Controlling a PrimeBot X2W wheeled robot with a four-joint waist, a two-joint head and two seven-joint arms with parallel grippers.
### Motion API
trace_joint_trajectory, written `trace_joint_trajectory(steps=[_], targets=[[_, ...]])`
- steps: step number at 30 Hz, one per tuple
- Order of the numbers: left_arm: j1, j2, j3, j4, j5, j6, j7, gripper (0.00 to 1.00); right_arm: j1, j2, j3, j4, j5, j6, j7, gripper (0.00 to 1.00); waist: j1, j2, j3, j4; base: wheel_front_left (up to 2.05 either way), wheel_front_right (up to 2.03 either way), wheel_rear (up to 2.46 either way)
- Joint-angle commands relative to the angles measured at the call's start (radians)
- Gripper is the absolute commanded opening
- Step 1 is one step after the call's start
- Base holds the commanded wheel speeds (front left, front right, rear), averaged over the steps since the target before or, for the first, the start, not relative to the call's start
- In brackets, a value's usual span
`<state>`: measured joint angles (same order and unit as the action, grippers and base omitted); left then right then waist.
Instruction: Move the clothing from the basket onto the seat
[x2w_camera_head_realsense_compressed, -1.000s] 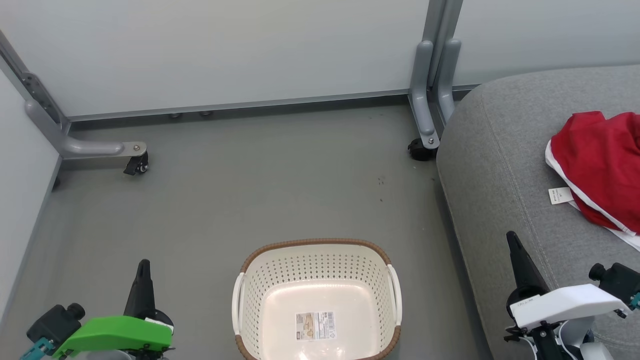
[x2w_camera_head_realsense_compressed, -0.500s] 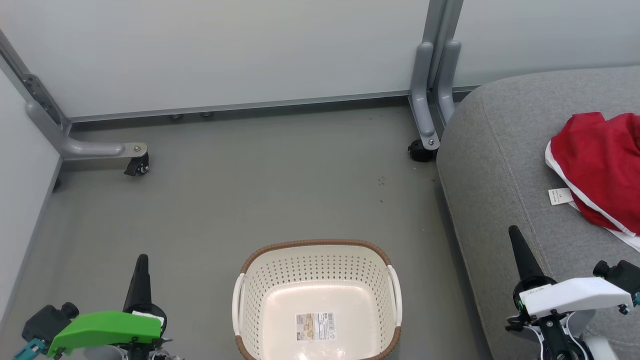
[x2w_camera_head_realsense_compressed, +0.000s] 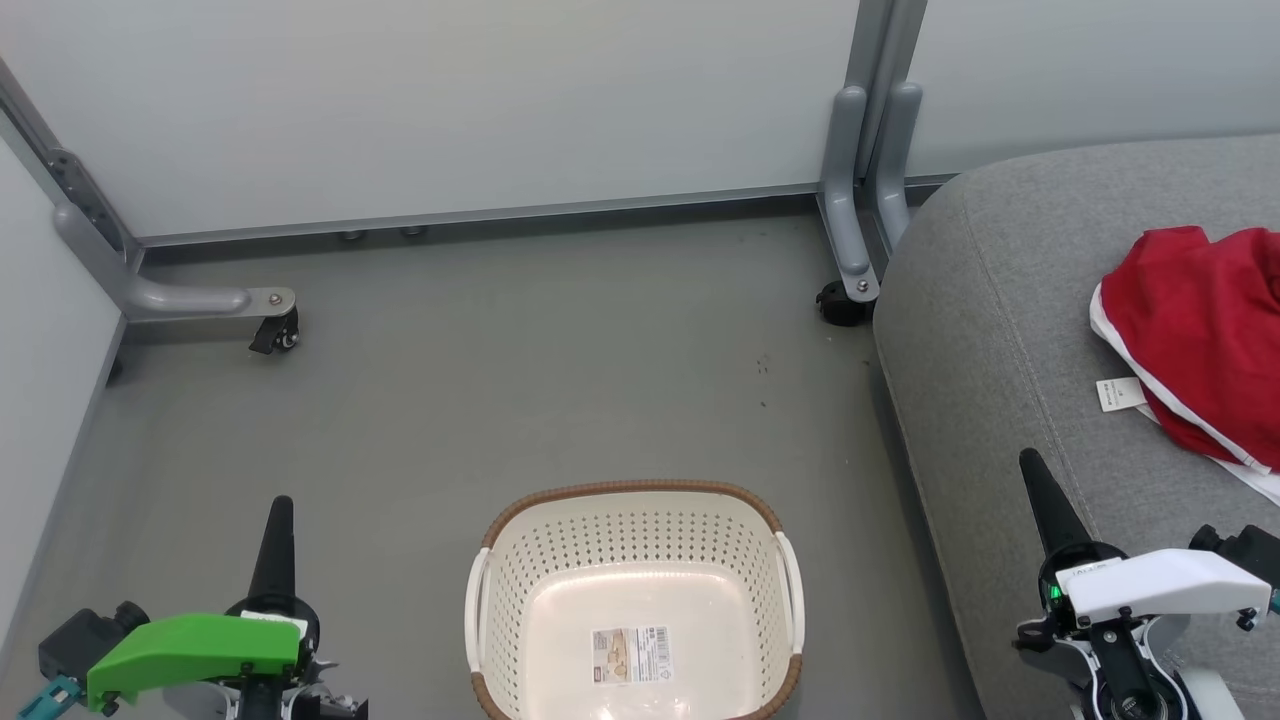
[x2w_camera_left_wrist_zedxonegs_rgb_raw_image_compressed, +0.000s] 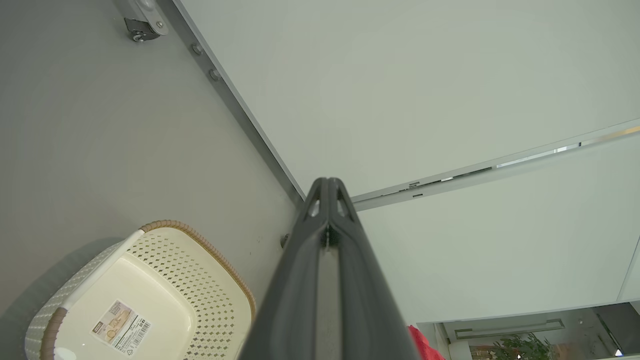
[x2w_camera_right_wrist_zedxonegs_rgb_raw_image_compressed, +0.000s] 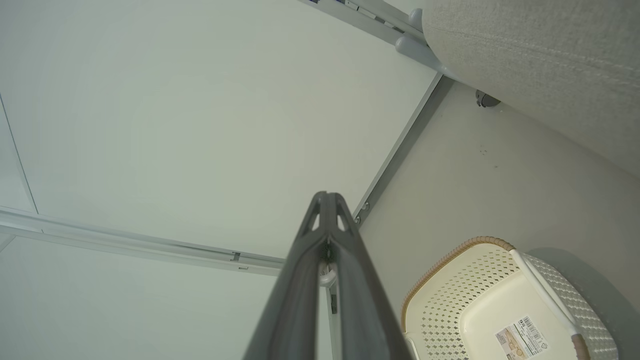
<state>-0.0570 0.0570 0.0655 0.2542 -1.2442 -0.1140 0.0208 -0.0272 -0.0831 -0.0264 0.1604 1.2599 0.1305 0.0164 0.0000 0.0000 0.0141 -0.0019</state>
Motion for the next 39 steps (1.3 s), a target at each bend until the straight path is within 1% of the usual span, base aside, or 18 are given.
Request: trace_joint_trajectory(steps=[1, 29, 39], targets=[[-0.026, 0.003, 0.008, -0.011, -0.025, -0.005, 0.006, 0.00, -0.024, -0.006, -0.006, 0.001, 0.028, 0.000, 0.006, 0.00, 0.0000, 0.0000, 0.000, 0.000, 0.00, 0.00, 0.00], [-0.050, -0.004, 0.037, -0.010, -0.255, -0.014, 0.066, 0.00, -0.064, -0.002, -0.032, 0.056, 0.271, 0.000, 0.045, 0.00, 0.0000, 0.0000, -0.007, 0.001, 0.00, 0.00, 0.00], [-0.055, -0.006, 0.046, -0.010, -0.324, -0.018, 0.084, 0.00, -0.076, 0.000, -0.041, 0.074, 0.341, 0.000, 0.057, 0.00, 0.0000, 0.0000, -0.009, 0.002, 0.00, 0.00, 0.00]])
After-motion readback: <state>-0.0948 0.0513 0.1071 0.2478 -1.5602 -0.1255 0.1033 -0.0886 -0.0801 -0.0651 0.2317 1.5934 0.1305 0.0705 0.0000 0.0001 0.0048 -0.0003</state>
